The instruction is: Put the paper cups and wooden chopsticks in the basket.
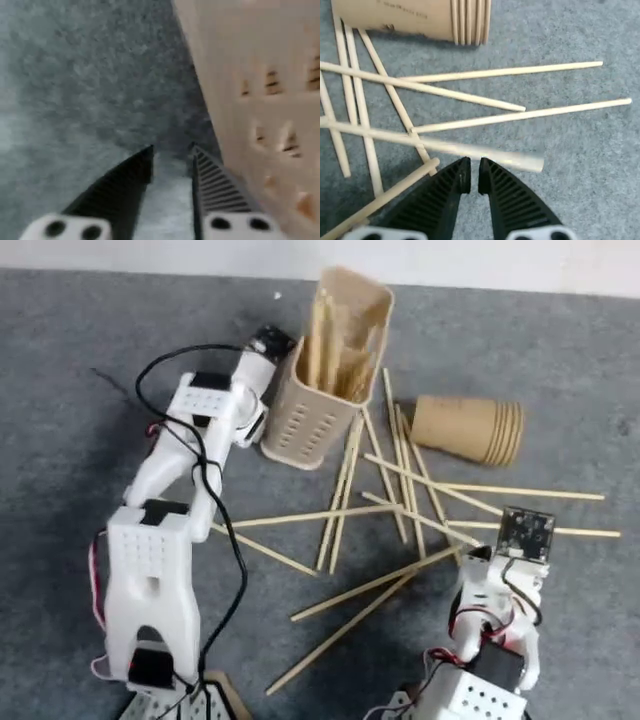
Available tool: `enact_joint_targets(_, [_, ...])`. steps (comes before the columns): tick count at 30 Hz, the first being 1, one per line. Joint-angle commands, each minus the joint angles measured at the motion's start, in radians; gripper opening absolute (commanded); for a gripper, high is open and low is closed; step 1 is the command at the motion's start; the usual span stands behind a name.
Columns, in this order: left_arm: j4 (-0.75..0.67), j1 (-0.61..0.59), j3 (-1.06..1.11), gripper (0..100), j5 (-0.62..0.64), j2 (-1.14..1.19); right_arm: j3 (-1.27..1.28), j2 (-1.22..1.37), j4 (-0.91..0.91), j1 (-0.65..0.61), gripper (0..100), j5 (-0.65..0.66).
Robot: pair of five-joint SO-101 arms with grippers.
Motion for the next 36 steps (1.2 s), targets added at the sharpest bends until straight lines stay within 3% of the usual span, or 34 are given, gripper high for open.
enact_joint_targets(1, [0.020, 0.004, -0.016, 14, -0.009, 0.012, 0.064, -0.010, 0.007, -0.008, 4.6, 0.006])
enact_joint_targets(4, [0.020, -0.004, -0.027, 14, 0.014, 0.005, 0.064, -0.010, 0.007, -0.008, 4.6, 0.006])
enact_joint_targets(7, [0.064, -0.054, -0.091, 14, 0.120, -0.064, 0.058, -0.010, 0.007, -0.007, 4.6, 0.008])
enact_joint_targets(15, [0.331, -0.156, -0.206, 16, 0.295, -0.495, -0.044, 0.002, 0.010, -0.007, 4.8, 0.064])
enact_joint_targets(18, [0.427, -0.156, -0.157, 16, 0.313, -0.668, -0.107, 0.004, 0.010, -0.007, 4.8, 0.064])
enact_joint_targets(22, [0.433, -0.160, 0.033, 16, 0.316, -0.851, -0.242, 0.102, 0.008, 0.041, 4.9, 0.064])
enact_joint_targets(28, [0.330, -0.159, 0.404, 16, 0.339, -1.053, -0.777, 0.742, 0.099, 0.061, 4.9, -0.025])
enact_joint_targets(36, [-0.023, -0.165, 0.954, 16, 0.371, -1.319, -1.601, 1.696, 0.185, 0.013, 6.1, -0.172])
